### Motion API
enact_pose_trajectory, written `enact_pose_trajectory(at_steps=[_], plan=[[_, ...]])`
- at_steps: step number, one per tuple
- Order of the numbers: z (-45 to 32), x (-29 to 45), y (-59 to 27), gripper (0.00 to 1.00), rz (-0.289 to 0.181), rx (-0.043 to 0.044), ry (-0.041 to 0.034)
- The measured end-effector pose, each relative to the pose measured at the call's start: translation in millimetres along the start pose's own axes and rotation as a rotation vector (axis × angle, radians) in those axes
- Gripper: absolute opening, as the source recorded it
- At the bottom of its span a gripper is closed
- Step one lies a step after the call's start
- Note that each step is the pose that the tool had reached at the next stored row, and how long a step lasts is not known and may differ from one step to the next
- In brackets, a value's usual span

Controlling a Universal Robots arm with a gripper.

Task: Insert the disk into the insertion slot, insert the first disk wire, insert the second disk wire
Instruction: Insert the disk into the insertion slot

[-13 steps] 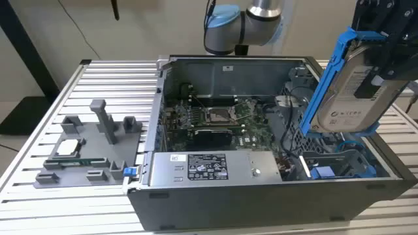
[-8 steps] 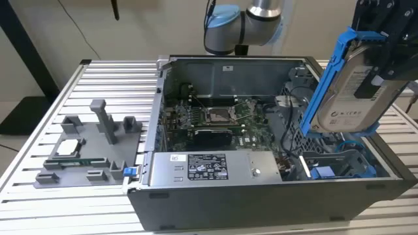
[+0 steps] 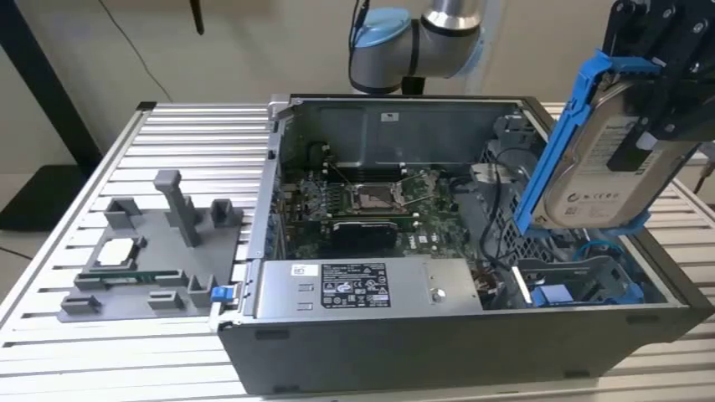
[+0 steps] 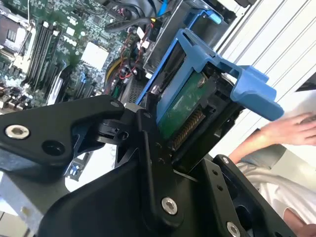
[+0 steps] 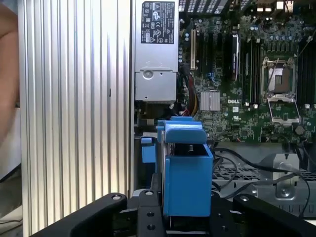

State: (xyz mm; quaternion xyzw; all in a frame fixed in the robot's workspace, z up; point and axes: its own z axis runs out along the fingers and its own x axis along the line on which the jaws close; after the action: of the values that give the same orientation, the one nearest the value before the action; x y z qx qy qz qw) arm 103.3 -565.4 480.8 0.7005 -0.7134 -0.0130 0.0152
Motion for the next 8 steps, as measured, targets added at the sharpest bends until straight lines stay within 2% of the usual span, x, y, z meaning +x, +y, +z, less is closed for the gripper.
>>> enact_pose_trajectory(at_steps=[8], plan=[[3.4,0.1,-1.5,0.0,0.0,-0.0001,-0.0001]])
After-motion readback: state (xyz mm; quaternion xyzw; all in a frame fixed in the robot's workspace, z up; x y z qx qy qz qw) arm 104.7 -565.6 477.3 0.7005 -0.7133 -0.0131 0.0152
